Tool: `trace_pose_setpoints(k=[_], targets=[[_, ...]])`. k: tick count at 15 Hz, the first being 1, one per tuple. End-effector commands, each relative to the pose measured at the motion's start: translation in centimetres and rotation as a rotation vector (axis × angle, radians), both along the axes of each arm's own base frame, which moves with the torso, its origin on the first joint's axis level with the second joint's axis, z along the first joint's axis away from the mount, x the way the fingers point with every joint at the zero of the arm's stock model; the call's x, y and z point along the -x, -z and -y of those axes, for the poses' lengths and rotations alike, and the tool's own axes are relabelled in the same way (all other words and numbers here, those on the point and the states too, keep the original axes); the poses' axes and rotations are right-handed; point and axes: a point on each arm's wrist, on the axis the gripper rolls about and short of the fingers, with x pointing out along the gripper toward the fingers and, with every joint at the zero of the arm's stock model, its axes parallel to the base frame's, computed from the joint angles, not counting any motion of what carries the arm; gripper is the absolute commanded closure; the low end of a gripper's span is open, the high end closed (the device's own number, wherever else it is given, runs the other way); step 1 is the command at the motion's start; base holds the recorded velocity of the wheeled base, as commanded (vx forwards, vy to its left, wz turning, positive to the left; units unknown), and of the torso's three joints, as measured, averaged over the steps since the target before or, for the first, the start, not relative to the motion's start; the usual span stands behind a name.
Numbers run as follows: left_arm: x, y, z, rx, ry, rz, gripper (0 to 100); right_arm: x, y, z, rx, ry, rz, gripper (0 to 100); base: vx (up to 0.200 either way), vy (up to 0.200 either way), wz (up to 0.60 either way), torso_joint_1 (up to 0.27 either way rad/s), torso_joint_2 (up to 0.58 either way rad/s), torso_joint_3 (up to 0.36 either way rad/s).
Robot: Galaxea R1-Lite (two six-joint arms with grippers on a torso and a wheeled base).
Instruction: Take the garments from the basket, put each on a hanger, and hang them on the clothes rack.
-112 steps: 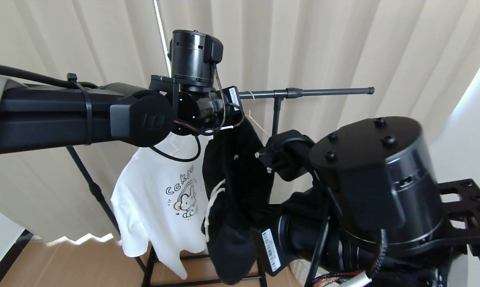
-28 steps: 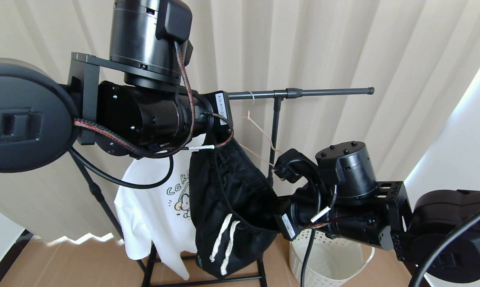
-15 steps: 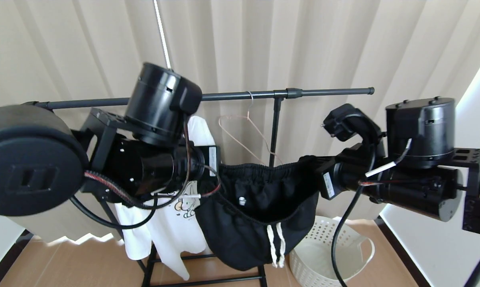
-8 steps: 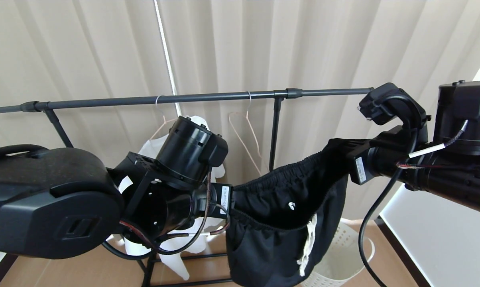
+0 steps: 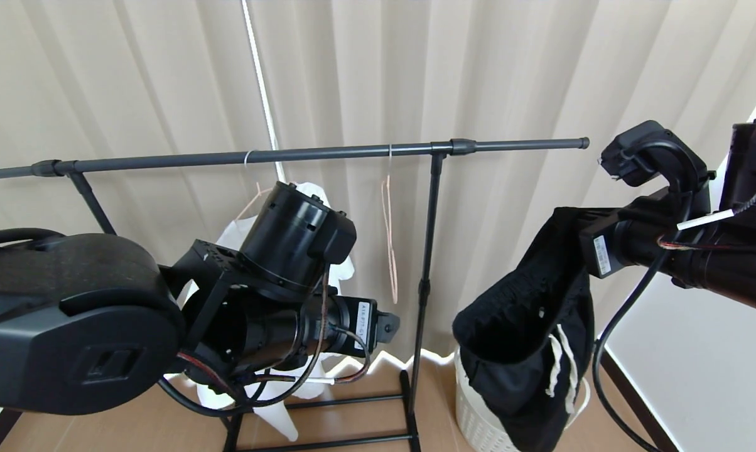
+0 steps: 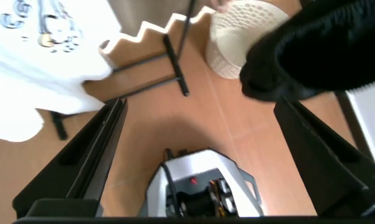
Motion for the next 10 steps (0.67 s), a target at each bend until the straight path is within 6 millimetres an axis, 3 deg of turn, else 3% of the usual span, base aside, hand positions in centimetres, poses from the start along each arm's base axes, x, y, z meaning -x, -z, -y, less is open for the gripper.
trace_pose_setpoints(k=[1,4,8,9,10], targets=[[0.1,-0.6,-0.6,0.016,-0.007,0.010,0,-0.1,-0.1,0.3,-0.001,0.011,0.003,100,0.000,0.000,0.00,0.000,0.00,0.000],[-1.2,-0.7,-0.4,0.003,-0.047,0.036,0,-0.1,0.0,0.2,-0.003,0.011,0.003,100,0.000,0.000,0.00,0.000,0.00,0.000],[-6.7,-0.4,0.2,-0.061,-0.075,0.107,0,0.1,-0.2,0.3,-0.007,0.011,0.011,100,0.000,0.000,0.00,0.000,0.00,0.000],[-6.8,-0.4,0.2,-0.060,-0.076,0.110,0,0.1,-0.2,0.3,-0.007,0.011,0.011,100,0.000,0.000,0.00,0.000,0.00,0.000],[-9.8,-0.1,0.8,-0.090,-0.079,0.149,0,0.0,-0.1,0.3,-0.006,0.010,0.010,100,0.000,0.000,0.00,0.000,0.00,0.000]])
